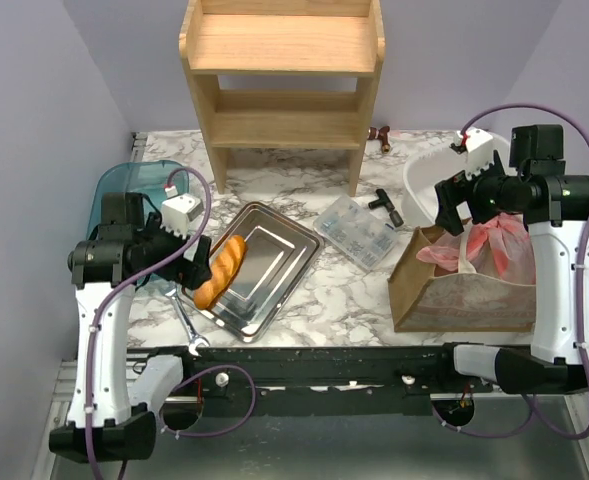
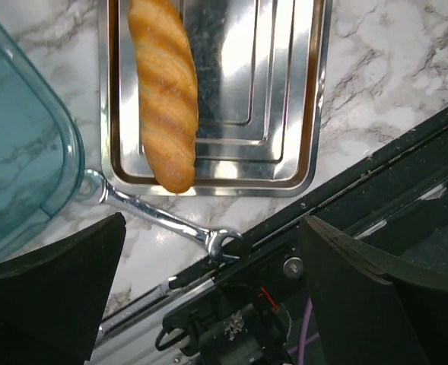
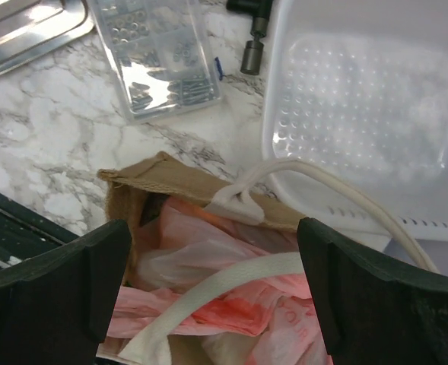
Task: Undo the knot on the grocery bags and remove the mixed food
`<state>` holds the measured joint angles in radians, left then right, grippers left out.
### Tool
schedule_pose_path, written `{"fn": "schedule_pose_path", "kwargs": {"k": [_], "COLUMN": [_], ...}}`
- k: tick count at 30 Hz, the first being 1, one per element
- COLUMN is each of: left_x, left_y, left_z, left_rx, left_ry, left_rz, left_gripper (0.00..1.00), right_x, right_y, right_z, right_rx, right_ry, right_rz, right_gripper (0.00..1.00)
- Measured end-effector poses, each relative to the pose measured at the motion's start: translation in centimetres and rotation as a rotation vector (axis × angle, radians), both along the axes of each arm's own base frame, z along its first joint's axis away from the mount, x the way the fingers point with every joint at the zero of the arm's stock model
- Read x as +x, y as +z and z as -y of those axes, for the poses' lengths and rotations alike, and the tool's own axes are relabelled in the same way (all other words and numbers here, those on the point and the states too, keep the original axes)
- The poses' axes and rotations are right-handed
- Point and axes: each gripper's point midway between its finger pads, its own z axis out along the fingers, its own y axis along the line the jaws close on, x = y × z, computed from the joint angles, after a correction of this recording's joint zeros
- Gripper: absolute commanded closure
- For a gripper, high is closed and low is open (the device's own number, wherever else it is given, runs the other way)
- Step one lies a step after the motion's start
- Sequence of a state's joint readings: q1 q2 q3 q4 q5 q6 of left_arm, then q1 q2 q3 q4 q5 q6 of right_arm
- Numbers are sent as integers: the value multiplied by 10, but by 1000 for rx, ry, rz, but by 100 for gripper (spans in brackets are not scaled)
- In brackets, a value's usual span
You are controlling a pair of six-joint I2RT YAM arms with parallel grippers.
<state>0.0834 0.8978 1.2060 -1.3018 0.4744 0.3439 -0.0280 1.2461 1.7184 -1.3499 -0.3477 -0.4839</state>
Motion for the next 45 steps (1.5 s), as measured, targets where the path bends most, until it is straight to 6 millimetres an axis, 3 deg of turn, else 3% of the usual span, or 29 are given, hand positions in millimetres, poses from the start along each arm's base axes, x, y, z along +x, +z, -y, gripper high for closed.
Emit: {"fn": "schedule_pose_path", "kwargs": {"k": [4,9,14,18,22,26,29,33,38,42,45], "left_x": [22,58,62,60,62,70,64,56,62,49,39], "left_y": [22,44,36,32,38,58,67,74,70,48,39], "left_z": [19,62,99,124,155,224,275,321,338,330,321], "left_rx": [5,-4,-3,-17,-45,-151,-247,-353,-414,-428,-428], "left_ry": [-112,-266,-367,-434,-508,-647,-757,-851,-874,-896,-907], "left_rz": [31,79,69,68,63,125,201,270,283,250,229], "left_gripper": [1,1,1,1,2,2,2,2,2,2,1], "right_x": [5,-4,-12,-18,-14,-10,-9,-6,7,16,21], "right_y": [-6,-20,-25,-34,-39,-42,-43,-50,-45,-43,-50], "right_z": [18,43,55,58,58,57,57,57,59,55,49], "right_rx": [-119,-282,-363,-380,-373,-363,-361,-375,-411,-417,-406], "right_ry": [12,32,38,39,37,32,34,51,88,135,204], "right_rz": [-4,-42,-49,-74,-95,-109,-99,-71,-10,24,15], "right_gripper": [0,0,5,14,21,20,15,6,1,1,6]}}
